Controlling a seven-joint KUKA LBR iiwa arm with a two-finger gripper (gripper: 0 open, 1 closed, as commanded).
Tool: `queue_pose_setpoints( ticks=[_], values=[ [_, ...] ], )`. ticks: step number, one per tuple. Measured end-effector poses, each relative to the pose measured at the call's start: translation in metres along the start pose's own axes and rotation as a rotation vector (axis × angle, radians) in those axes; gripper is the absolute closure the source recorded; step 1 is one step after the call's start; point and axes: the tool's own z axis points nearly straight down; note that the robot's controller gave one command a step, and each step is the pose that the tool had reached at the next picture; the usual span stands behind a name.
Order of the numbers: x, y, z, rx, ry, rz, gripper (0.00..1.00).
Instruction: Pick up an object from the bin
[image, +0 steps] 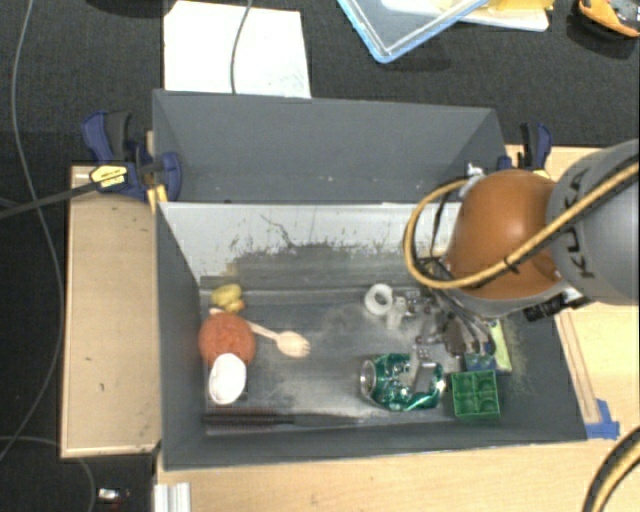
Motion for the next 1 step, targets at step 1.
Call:
queue_pose_setpoints(
  ticks=[1],
  values=[
    [-0.0017, 0.0000, -0.0043, 0.000, -0.008, 0.000, 0.00]
  ],
)
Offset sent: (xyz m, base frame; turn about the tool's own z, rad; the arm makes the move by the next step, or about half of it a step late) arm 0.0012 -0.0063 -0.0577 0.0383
